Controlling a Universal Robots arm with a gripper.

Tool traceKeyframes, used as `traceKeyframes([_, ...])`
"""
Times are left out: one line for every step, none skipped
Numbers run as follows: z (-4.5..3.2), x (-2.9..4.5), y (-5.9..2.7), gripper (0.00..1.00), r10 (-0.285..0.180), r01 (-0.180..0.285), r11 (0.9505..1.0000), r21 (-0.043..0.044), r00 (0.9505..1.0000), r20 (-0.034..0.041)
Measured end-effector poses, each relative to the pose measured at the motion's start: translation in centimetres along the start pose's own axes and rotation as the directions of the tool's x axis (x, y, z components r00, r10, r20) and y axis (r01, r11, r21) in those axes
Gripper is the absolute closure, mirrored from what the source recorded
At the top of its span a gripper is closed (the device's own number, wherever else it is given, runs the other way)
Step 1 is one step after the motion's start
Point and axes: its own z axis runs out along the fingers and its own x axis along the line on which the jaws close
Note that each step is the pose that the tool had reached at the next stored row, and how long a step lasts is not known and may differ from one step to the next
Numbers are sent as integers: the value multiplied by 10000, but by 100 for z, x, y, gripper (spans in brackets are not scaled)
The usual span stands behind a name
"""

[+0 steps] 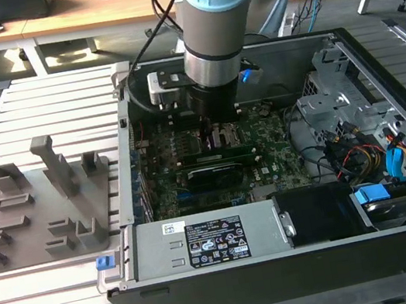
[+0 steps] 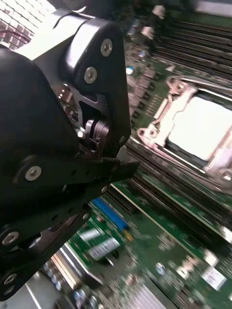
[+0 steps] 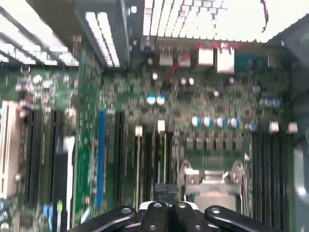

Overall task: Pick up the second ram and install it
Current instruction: 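Press down the second ram until it locks into place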

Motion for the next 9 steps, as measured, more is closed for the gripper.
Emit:
traceKeyframes([4, 0, 24, 89, -1, 1, 10000, 0, 10000, -1])
traceKeyframes([9, 1, 38, 89, -1, 1, 10000, -2, 10000, -4])
traceKeyframes([15, 2, 46, 89, 0, 0, 10000, -3, 10000, -6])
traceKeyframes([24, 2, 47, 89, -1, 1, 10000, -4, 10000, -6])
traceKeyframes([39, 3, 47, 89, 0, 0, 10000, -4, 10000, -6])
traceKeyframes([46, 3, 46, 89, -1, 1, 10000, -4, 10000, -8])
traceKeyframes([35, 2, 41, 89, 1, -1, 10000, 0, 10000, 4])
traceKeyframes([0, -4, 0, 89, -4, 4, 10000, 8, 10000, 15])
traceKeyframes([-8, -3, -24, 89, -3, 3, 10000, 1, 10000, 4])
